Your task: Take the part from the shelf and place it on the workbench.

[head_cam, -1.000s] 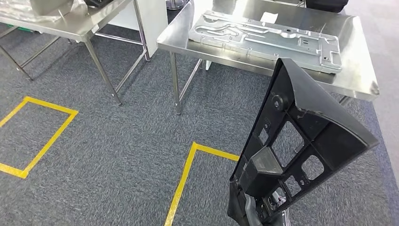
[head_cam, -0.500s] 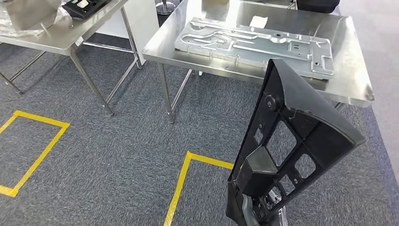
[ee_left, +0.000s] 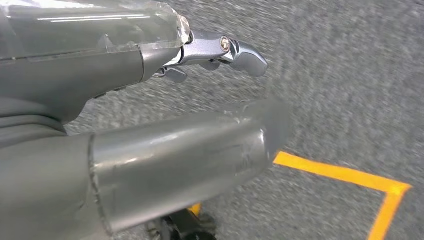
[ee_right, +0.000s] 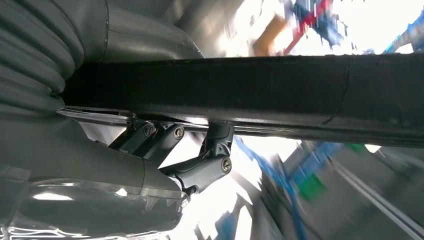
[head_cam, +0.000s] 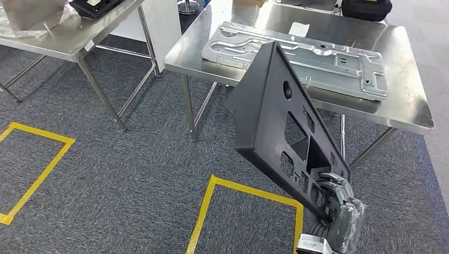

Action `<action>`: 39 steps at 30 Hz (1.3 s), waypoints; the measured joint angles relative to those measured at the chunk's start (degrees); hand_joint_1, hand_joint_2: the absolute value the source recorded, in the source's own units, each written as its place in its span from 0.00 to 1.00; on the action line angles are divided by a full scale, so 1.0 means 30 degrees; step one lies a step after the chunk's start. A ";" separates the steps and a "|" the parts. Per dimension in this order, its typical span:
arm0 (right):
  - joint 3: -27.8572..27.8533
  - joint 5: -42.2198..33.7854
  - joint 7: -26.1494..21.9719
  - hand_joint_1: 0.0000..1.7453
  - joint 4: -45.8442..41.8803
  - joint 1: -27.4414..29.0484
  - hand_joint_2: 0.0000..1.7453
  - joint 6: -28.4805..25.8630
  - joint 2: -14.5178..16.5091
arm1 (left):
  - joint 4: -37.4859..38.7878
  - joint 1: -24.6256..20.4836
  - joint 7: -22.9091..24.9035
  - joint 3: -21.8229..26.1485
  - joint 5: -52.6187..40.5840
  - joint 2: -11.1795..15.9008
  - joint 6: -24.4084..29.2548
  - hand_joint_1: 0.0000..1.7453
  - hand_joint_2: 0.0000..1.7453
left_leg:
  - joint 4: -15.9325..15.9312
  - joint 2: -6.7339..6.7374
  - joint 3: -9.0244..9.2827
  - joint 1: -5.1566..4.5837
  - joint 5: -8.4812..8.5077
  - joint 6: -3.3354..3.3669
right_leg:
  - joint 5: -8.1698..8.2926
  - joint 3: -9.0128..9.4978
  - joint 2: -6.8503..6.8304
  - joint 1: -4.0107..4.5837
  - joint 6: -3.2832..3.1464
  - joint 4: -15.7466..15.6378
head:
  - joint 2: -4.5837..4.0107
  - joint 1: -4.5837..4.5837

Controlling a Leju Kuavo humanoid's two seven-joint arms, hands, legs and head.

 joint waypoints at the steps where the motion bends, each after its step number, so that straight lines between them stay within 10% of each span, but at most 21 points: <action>1: -0.0590 0.0634 -0.0164 1.00 -0.0053 -0.0386 1.00 -0.0004 0.0246 | 0.0027 -0.0061 0.0000 -0.0046 -0.0037 0.0002 -0.0002 0.00 0.00 | -0.0062 -0.0002 0.0121 0.0006 -0.0095 -0.0088 | 0.0261 0.0195 -0.0037 0.0066 -0.0094 -0.0762 | 0.0000 0.0004; 6: -0.2567 0.2324 -0.0861 1.00 -0.0250 -0.1518 1.00 -0.0025 0.1348 | 0.0130 -0.0184 -0.0009 -0.0146 -0.0235 0.0018 -0.0046 0.00 0.00 | 0.0476 0.0007 0.0512 -0.0011 -0.0186 -0.0678 | 0.0411 0.0976 0.0008 0.0127 -0.0826 -0.1713 | 0.0000 -0.0055; 11: -0.3345 0.5295 -0.0541 1.00 -0.0242 -0.2703 1.00 -0.0057 0.2093 | 0.0202 -0.0313 -0.0027 -0.0230 -0.0352 0.0139 -0.0089 0.00 0.00 | 0.4846 0.0023 -0.2348 0.0011 -0.2088 -0.0677 | -0.0048 0.1633 0.0044 0.0197 -0.1081 -0.1744 | 0.0002 -0.0301; 16: -0.2835 0.7865 0.2021 1.00 0.0289 -0.3709 1.00 -0.0051 0.1875 | 0.0283 -0.0298 -0.0036 -0.0455 -0.0488 0.0264 -0.0111 0.00 0.00 | 0.1067 0.0042 -0.2172 -0.0108 0.1184 -0.0433 | -0.0915 0.2611 0.0088 0.0298 -0.0864 -0.1678 | 0.0000 -0.0286; 20: -0.2224 0.8282 0.3028 1.00 0.0594 -0.4125 1.00 -0.0044 0.1592 | 0.0312 -0.0323 -0.0036 -0.0594 -0.0512 0.0306 -0.0122 0.00 0.00 | 0.0327 -0.0016 -0.1892 -0.0210 0.1445 -0.0074 | -0.1128 0.2727 0.0092 0.0283 -0.0452 -0.1466 | 0.0002 -0.0266; 26: -0.1450 0.8378 0.4153 1.00 0.1100 -0.4435 1.00 -0.0038 0.1006 | 0.0350 -0.0345 -0.0009 -0.0650 -0.0515 0.0317 -0.0135 0.00 0.00 | -0.0082 -0.0070 -0.0917 -0.0118 0.0864 0.0229 | -0.2449 -0.0825 0.0049 0.0043 0.0078 0.3414 | 0.0002 -0.0168; 28: -0.1208 0.8469 0.4457 1.00 0.1336 -0.4467 1.00 -0.0037 0.0827 | 0.0363 -0.0325 0.0000 -0.0663 -0.0528 0.0321 -0.0162 0.00 0.00 | -0.0085 -0.0104 -0.0452 -0.0120 0.0499 0.0170 | -0.1815 -0.1347 0.0043 0.0012 0.0078 0.2946 | 0.0002 -0.0162; 32: -0.0714 0.8548 0.4947 1.00 0.1710 -0.4693 1.00 -0.0037 0.0501 | 0.0425 -0.0380 -0.0013 -0.0759 -0.0559 0.0317 -0.0217 0.00 0.00 | -0.0240 -0.0143 0.0383 -0.0118 -0.0204 -0.0081 | 0.1356 -0.0623 0.0013 0.0252 -0.0410 -0.0895 | 0.0004 -0.0182; 36: -0.0200 0.8743 0.5385 1.00 0.2062 -0.4885 1.00 -0.0040 0.0244 | 0.0456 -0.0448 -0.0029 -0.0878 -0.0590 0.0344 -0.0284 0.00 0.00 | 0.0065 -0.0093 0.0771 -0.0128 -0.0080 -0.0528 | 0.1360 0.0155 0.0096 0.0305 -0.0973 -0.1818 | 0.0002 -0.0224; 39: 0.0200 0.9050 0.5881 1.00 0.2371 -0.5193 1.00 -0.0004 0.0064 | 0.0464 -0.0546 -0.0022 -0.0974 -0.0612 0.0388 -0.0331 0.00 0.00 | 0.2700 -0.0063 -0.0669 -0.0102 -0.0710 -0.0677 | 0.1046 0.0963 0.0072 0.0219 -0.1239 -0.2154 | 0.0002 -0.0328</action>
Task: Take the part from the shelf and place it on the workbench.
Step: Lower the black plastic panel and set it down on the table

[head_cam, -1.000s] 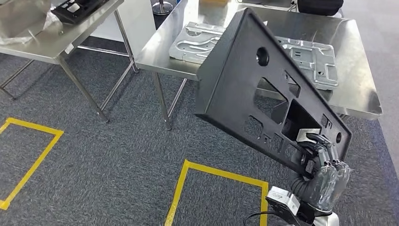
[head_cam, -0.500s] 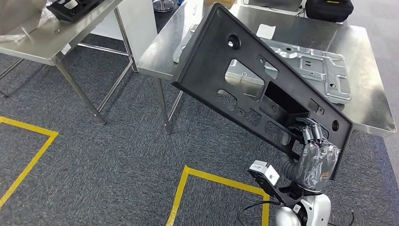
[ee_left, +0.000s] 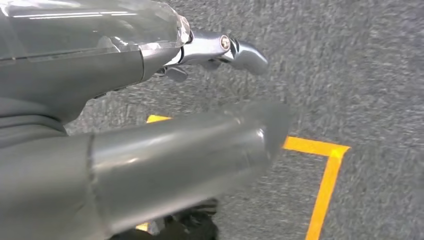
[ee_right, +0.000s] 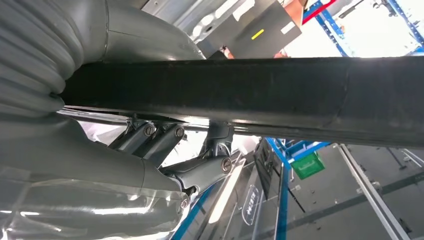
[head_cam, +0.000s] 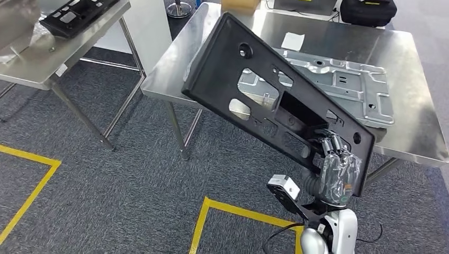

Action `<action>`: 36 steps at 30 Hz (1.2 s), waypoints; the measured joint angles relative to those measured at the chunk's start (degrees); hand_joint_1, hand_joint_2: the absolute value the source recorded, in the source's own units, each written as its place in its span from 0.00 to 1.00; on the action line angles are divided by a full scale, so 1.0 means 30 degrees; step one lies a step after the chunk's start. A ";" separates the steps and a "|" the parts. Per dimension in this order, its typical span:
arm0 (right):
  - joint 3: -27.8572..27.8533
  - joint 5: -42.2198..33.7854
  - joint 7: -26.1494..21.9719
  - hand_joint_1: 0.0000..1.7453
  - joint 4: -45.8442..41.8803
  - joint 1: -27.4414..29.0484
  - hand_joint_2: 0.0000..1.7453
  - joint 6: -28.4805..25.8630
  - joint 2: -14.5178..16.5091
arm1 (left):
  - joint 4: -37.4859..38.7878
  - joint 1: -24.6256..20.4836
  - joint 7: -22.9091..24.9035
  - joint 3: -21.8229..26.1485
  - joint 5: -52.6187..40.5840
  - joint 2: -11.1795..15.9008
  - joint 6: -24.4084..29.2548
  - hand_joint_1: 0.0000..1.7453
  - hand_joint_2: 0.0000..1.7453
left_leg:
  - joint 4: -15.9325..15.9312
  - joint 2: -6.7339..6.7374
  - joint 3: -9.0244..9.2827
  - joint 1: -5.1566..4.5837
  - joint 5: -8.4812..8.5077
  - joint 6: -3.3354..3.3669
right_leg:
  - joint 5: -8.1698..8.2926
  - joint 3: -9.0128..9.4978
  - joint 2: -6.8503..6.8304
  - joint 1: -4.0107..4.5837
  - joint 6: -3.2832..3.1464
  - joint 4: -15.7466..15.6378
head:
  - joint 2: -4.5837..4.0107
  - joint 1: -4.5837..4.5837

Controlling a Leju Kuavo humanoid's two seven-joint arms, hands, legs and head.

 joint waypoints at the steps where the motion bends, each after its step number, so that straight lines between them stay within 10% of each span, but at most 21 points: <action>1: 0.0122 0.0126 0.0209 1.00 0.0113 -0.0087 1.00 0.0055 -0.0075 | 0.0002 -0.0004 0.0007 -0.0018 -0.0006 0.0027 -0.0005 0.00 0.00 | 0.1131 0.0003 -0.0838 0.0006 -0.0525 -0.0063 | -0.0171 0.0174 0.0001 0.0007 -0.0040 -0.0010 | 0.0002 -0.0025; 4: 0.0428 0.0619 0.0911 1.00 0.0495 -0.0257 1.00 0.0426 -0.0395 | 0.0006 0.0072 0.0028 -0.0073 -0.0011 0.0128 -0.0027 0.00 0.00 | 0.1824 0.0015 -0.2293 0.0010 -0.1014 -0.0166 | -0.0767 0.0871 0.0042 0.0011 0.0000 0.0003 | 0.0000 -0.0027; 8: 0.0731 0.1579 0.1957 1.00 0.1184 -0.0974 1.00 0.1015 -0.0934 | 0.0016 0.0128 0.0073 -0.0124 -0.0060 0.0270 -0.0076 0.00 0.00 | -0.2125 0.0076 -0.1936 -0.0027 0.2489 0.0026 | -0.1693 0.1768 0.0083 0.0053 0.0300 0.0160 | 0.0002 -0.0038; 12: 0.0778 0.2488 0.2902 1.00 0.1876 -0.1947 1.00 0.1717 -0.1692 | 0.0078 0.0096 0.0111 -0.0221 -0.0206 0.0342 -0.0133 0.00 0.00 | -0.2763 0.0048 -0.1655 -0.0022 0.2856 0.0503 | -0.2021 0.1923 0.0109 0.0104 0.0729 0.0513 | 0.0000 -0.0027; 17: 0.0771 0.2916 0.3239 1.00 0.2585 -0.2888 1.00 0.1985 -0.2520 | 0.0100 0.0007 0.0109 -0.0401 -0.0272 0.0415 -0.0148 0.00 0.00 | -0.2934 0.0005 -0.0872 0.0045 0.2278 0.0803 | -0.3490 -0.1427 0.0000 -0.0149 0.1226 0.5410 | 0.0002 0.0070; 19: 0.0769 0.3067 0.3368 1.00 0.2825 -0.2944 1.00 0.2042 -0.2718 | 0.0102 0.0026 0.0109 -0.0472 -0.0268 0.0419 -0.0166 0.00 0.00 | -0.2934 -0.0039 -0.0398 0.0050 0.1883 0.0784 | -0.3627 -0.2356 -0.0008 -0.0239 0.1280 0.5711 | 0.0002 0.0075; 24: 0.0698 0.3676 0.3736 1.00 0.3312 -0.3176 1.00 0.2264 -0.3232 | 0.0146 -0.0004 0.0118 -0.0561 -0.0244 0.0417 -0.0189 0.00 0.00 | -0.3040 -0.0120 0.0778 -0.0003 0.0815 0.0402 | 0.0494 -0.1827 -0.0059 -0.0099 0.0867 0.1055 | 0.0000 0.0086; 28: 0.0602 0.3920 0.3898 1.00 0.3569 -0.3334 1.00 0.2535 -0.3477 | 0.0177 -0.0036 0.0135 -0.0585 -0.0221 0.0455 -0.0200 0.00 0.00 | -0.2500 -0.0084 0.1111 -0.0007 0.0611 -0.0012 | 0.0400 -0.1131 -0.0006 -0.0063 0.0324 0.0535 | 0.0002 -0.0003; 33: 0.0567 0.3938 0.4000 1.00 0.3836 -0.3509 1.00 0.2740 -0.3636 | 0.0188 -0.0039 0.0142 -0.0589 -0.0191 0.0526 -0.0206 0.00 0.00 | 0.2321 0.0000 -0.2156 0.0024 -0.1205 -0.0230 | -0.0415 0.0005 0.0047 -0.0016 -0.0068 0.0371 | 0.0002 -0.0054; 36: 0.0565 0.3938 0.4029 1.00 0.4013 -0.3492 1.00 0.2790 -0.3720 | 0.0190 0.0011 0.0146 -0.0589 -0.0111 0.0568 -0.0206 0.00 0.00 | 0.0676 0.0004 -0.2558 -0.0007 -0.0132 -0.0093 | -0.1125 0.0933 0.0118 0.0076 -0.0034 0.0373 | -0.0002 -0.0056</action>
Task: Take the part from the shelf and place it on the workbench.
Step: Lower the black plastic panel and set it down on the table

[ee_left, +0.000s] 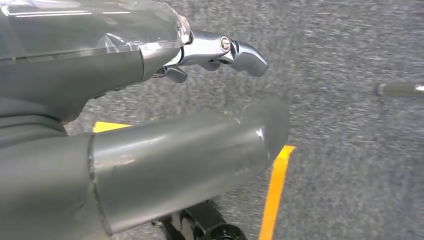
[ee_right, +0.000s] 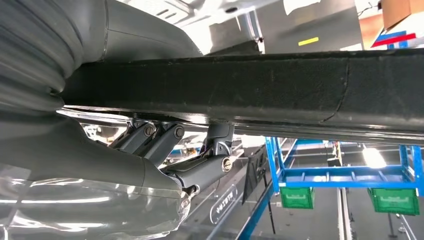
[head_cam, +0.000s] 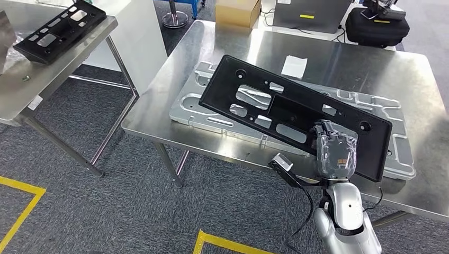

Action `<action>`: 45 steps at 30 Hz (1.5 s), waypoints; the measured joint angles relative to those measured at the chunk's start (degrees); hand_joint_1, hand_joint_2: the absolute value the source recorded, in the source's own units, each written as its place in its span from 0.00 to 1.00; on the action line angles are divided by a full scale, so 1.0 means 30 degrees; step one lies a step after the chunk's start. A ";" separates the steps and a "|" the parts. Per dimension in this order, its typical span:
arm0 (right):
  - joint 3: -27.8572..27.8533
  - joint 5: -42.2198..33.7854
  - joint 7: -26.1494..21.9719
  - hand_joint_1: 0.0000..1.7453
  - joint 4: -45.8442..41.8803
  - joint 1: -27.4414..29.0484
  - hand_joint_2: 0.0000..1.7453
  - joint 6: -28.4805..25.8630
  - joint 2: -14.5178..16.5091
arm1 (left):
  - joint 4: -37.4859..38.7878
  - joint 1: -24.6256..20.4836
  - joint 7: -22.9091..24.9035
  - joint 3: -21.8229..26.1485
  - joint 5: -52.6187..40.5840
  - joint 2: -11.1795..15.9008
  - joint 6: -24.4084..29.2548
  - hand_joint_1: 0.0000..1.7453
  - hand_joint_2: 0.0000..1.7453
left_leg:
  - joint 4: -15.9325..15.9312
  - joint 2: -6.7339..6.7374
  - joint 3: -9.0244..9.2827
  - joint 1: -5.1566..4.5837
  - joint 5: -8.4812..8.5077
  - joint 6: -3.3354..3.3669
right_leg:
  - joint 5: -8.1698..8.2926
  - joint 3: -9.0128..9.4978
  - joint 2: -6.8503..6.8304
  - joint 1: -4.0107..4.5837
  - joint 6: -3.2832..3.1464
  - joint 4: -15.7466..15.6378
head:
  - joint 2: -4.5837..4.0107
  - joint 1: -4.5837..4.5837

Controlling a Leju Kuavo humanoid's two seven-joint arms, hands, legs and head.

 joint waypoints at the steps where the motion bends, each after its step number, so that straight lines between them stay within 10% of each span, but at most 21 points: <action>1: -0.0007 -0.0002 0.0013 1.00 0.0047 -0.0014 1.00 0.0016 -0.0027 | 0.0002 0.0018 -0.0002 0.0002 0.0040 0.0035 -0.0002 0.00 0.00 | -0.1248 0.0001 0.0096 -0.0051 0.1247 0.0130 | -0.0248 0.0278 0.0004 0.0036 0.0036 0.0028 | -0.0002 0.0013; 3: -0.0033 -0.0011 0.0029 1.00 0.0142 -0.0054 1.00 0.0091 -0.0076 | 0.0015 0.0060 -0.0002 0.0002 0.0093 0.0098 -0.0016 0.00 0.00 | -0.2883 0.0004 0.0256 -0.0175 0.2931 0.0360 | -0.0669 0.0561 0.0059 0.0093 0.0187 0.0093 | 0.0002 0.0062; 7: -0.0109 -0.0222 0.0038 1.00 0.0233 -0.0145 1.00 0.0441 -0.0230 | 0.0036 0.0045 -0.0007 0.0000 0.0118 0.0142 -0.0022 0.00 0.00 | -0.3496 0.0008 0.0705 -0.0131 0.3165 0.0718 | -0.0923 0.0626 0.0060 0.0084 0.0568 0.0495 | 0.0002 0.0102; 12: -0.0111 -0.0898 -0.0025 1.00 0.0443 -0.0412 1.00 0.1330 -0.0423 | 0.0060 -0.0056 0.0042 -0.0013 0.0100 0.0144 0.0168 0.00 0.00 | -0.3844 -0.0013 0.1459 -0.0001 0.2840 0.0877 | -0.2444 -0.2256 -0.0057 -0.0276 0.1176 0.4782 | 0.0002 0.0217; 14: -0.0084 -0.1173 -0.0025 1.00 0.0707 -0.0462 1.00 0.1792 -0.0505 | 0.0067 -0.0037 0.0078 -0.0016 0.0102 0.0144 0.0186 0.00 0.00 | -0.3814 -0.0050 0.1737 0.0053 0.2577 0.0805 | -0.1784 -0.2815 -0.0105 -0.0435 0.1315 0.4533 | 0.0004 0.0220; 16: -0.0051 -0.1359 -0.0029 1.00 0.0958 -0.0575 1.00 0.2071 -0.0578 | 0.0071 -0.0033 0.0104 -0.0018 0.0104 0.0146 0.0189 0.00 0.00 | -0.3801 -0.0076 0.2061 0.0115 0.2303 0.0673 | 0.0132 -0.2324 -0.0141 -0.0523 0.1361 0.2376 | 0.0003 0.0224; 18: -0.0007 -0.1448 -0.0047 1.00 0.1179 -0.0755 1.00 0.2219 -0.0638 | 0.0071 -0.0075 0.0120 -0.0020 0.0106 0.0158 0.0189 0.00 0.00 | -0.3796 -0.0094 0.2234 0.0125 0.2110 0.0464 | 0.1094 -0.1922 -0.0171 -0.0435 0.1232 0.0647 | 0.0002 0.0238; 23: 0.0093 -0.2053 -0.0031 1.00 0.2044 -0.1330 1.00 0.3279 -0.0760 | 0.0071 -0.0128 0.0148 -0.0026 0.0095 0.0197 0.0149 0.00 0.00 | -0.3091 -0.0037 0.2133 0.0104 0.1563 -0.0027 | 0.1233 -0.1701 -0.0172 -0.0350 0.0511 0.0162 | 0.0000 0.0173; 27: 0.0191 -0.2486 -0.0033 1.00 0.3246 -0.2094 1.00 0.3867 -0.0847 | 0.0071 -0.0146 0.0184 -0.0029 0.0095 0.0317 0.0080 0.00 0.00 | 0.1195 0.0014 -0.0008 0.0135 -0.0384 -0.0100 | 0.1145 -0.1590 -0.0180 -0.0204 0.0195 0.0163 | 0.0004 0.0080; 29: 0.0246 -0.2534 -0.0040 0.50 0.3758 -0.2224 1.00 0.4013 -0.0860 | 0.0071 -0.0121 0.0189 -0.0029 0.0098 0.0348 0.0051 0.00 0.50 | 0.1505 0.0015 -0.0362 0.0122 -0.0145 -0.0011 | 0.1088 -0.1548 -0.0176 -0.0079 0.0127 0.0206 | 0.0002 0.0073; 31: 0.0328 -0.2614 -0.0056 0.00 0.4148 -0.2371 1.00 0.4122 -0.0874 | 0.0071 -0.0121 0.0189 -0.0031 0.0093 0.0383 0.0040 0.00 1.00 | -0.0764 0.0018 0.0494 0.0072 0.1275 0.0198 | 0.1025 -0.1459 -0.0165 0.0013 0.0113 0.0235 | 0.0002 0.0067; 35: 0.0477 -0.2935 -0.0073 0.00 0.4830 -0.2747 1.00 0.4260 -0.0905 | 0.0071 -0.0136 0.0284 -0.0115 0.0044 0.0519 0.0313 0.00 0.00 | -0.3457 0.0025 0.1485 -0.0167 0.2212 0.0486 | 0.1009 -0.1505 -0.0149 0.0074 0.0357 0.0268 | 0.0002 0.0067; 38: 0.0570 -0.3113 -0.0076 0.00 0.5250 -0.2869 1.00 0.4271 -0.0935 | 0.0080 -0.0093 0.0437 -0.0155 0.0173 0.0561 0.0423 0.00 0.00 | -0.3767 0.0041 0.1613 -0.0048 0.2592 0.0712 | 0.0708 -0.1629 -0.0134 0.0048 0.0685 0.0571 | 0.0004 0.0064; 42: 0.0605 -0.3322 -0.0102 0.00 0.5765 -0.2981 1.00 0.4240 -0.1024 | 0.0087 -0.0109 0.0532 -0.0166 0.0188 0.0559 0.0421 0.00 0.00 | -0.3938 0.0068 0.1654 0.0035 0.2724 0.0853 | -0.1404 -0.3500 -0.0141 -0.0214 0.1088 0.4635 | 0.0004 0.0117; 45: 0.0607 -0.3424 -0.0124 0.00 0.6137 -0.2963 1.00 0.4231 -0.1046 | 0.0093 -0.0064 0.0592 -0.0168 0.0182 0.0559 0.0419 0.00 0.00 | -0.3879 0.0064 0.1655 0.0069 0.2691 0.0805 | -0.0772 -0.3457 -0.0183 -0.0425 0.1259 0.4548 | 0.0004 0.0118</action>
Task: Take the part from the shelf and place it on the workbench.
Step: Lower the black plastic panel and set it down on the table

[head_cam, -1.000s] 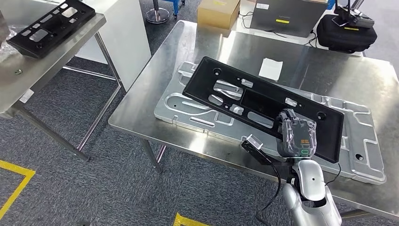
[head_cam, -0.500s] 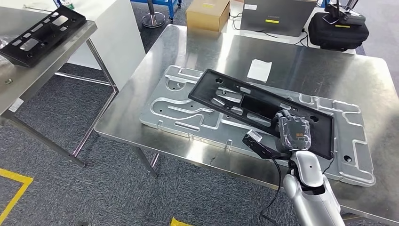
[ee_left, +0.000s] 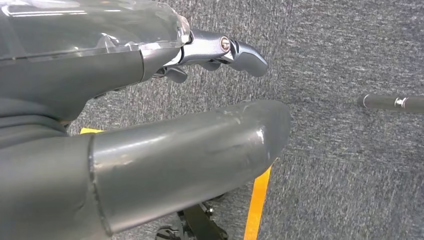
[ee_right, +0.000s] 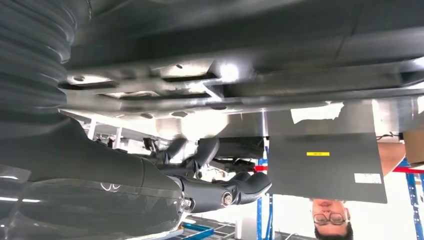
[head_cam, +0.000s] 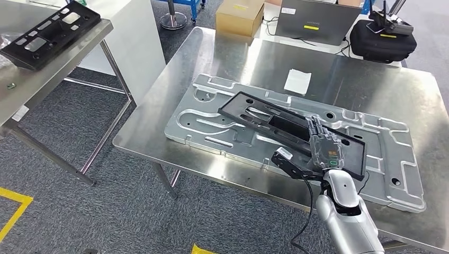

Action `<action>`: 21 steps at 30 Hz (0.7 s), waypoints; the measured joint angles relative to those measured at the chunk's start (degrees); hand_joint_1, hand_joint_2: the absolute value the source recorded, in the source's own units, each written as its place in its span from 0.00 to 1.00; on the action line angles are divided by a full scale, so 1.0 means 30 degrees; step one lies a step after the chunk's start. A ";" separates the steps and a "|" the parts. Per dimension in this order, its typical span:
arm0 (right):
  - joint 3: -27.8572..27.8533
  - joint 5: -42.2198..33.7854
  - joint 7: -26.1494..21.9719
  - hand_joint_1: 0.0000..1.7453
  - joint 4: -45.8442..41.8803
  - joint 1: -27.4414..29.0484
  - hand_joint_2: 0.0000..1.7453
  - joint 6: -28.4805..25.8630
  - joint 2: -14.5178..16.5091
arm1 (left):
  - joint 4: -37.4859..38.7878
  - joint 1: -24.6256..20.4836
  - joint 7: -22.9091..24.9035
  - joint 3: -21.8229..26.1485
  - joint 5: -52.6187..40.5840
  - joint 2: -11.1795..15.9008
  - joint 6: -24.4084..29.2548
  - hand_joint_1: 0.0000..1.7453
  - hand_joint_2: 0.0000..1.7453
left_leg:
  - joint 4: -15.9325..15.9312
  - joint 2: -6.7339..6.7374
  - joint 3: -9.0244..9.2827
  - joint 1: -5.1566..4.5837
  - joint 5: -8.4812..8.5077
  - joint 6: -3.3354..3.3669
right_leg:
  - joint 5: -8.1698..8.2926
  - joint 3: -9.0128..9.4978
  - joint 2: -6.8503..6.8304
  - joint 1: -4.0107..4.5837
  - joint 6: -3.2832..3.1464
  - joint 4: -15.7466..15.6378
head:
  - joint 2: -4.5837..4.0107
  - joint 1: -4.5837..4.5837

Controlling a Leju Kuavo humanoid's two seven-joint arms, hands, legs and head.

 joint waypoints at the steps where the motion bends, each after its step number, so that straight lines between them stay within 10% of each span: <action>1: 0.0000 -0.0013 -0.0013 0.00 0.0063 -0.0022 1.00 -0.0004 -0.0007 | -0.0002 0.0001 0.0020 -0.0002 0.0000 0.0000 0.0000 0.00 0.00 | 0.0038 -0.0003 0.0008 0.0016 -0.0029 -0.0048 | 0.0671 0.0665 -0.0021 -0.0052 0.0019 -0.1266 | 0.0000 0.0000; 4: 0.0009 -0.0094 -0.0097 0.00 0.0233 -0.0119 1.00 -0.0058 -0.0024 | -0.0002 0.0000 0.0080 -0.0013 0.0004 0.0011 0.0000 0.00 0.00 | 0.0177 -0.0029 -0.0021 -0.0054 -0.0128 -0.0337 | 0.1565 0.2137 -0.0010 -0.0004 -0.0118 -0.4141 | 0.0000 -0.0020; 8: 0.0015 -0.0227 -0.0197 0.00 0.0524 -0.0145 1.00 -0.0249 -0.0018 | 0.0000 0.0008 0.0186 -0.0015 0.0028 0.0031 -0.0062 0.00 0.00 | 0.0368 -0.0037 -0.0085 -0.0005 -0.0338 -0.0774 | 0.1669 0.2234 0.0015 0.0042 -0.0584 -0.4463 | -0.0002 -0.0069; 12: 0.0020 -0.0277 -0.0331 0.00 0.0718 -0.0140 1.00 -0.0519 -0.0011 | 0.0000 0.0040 0.0142 -0.0015 0.0308 0.0075 -0.0530 0.00 0.00 | 0.4374 -0.0029 -0.1713 0.0042 -0.2744 -0.0964 | 0.1834 0.2204 -0.0098 0.0076 -0.0911 -0.4481 | 0.0000 -0.0224; 14: 0.0026 -0.0284 -0.0386 0.00 0.0770 -0.0123 1.00 -0.0594 -0.0011 | 0.0000 0.0085 0.0009 -0.0015 0.0379 0.0082 -0.0760 0.00 0.00 | 0.5514 -0.0028 -0.2067 0.0042 -0.3065 -0.0970 | 0.1840 0.2097 -0.0087 0.0130 -0.0924 -0.4380 | -0.0002 -0.0229; 18: 0.0035 -0.0293 -0.0448 0.00 0.0772 -0.0096 1.00 -0.0652 -0.0011 | 0.0000 0.0066 -0.0135 -0.0015 0.0450 0.0100 -0.0914 0.00 0.00 | 0.1328 -0.0046 0.0291 -0.0001 -0.1189 -0.0759 | 0.1855 0.1935 -0.0047 0.0184 -0.0850 -0.4130 | 0.0000 -0.0226; 21: 0.0038 -0.0306 -0.0486 0.00 0.0756 -0.0032 1.00 -0.0699 -0.0007 | 0.0000 0.0070 -0.0149 -0.0015 0.0503 0.0102 -0.0942 0.00 0.00 | 0.0512 -0.0070 0.0591 -0.0134 -0.0829 -0.0516 | 0.2044 0.1806 -0.0014 0.0238 -0.0513 -0.4096 | 0.0000 -0.0208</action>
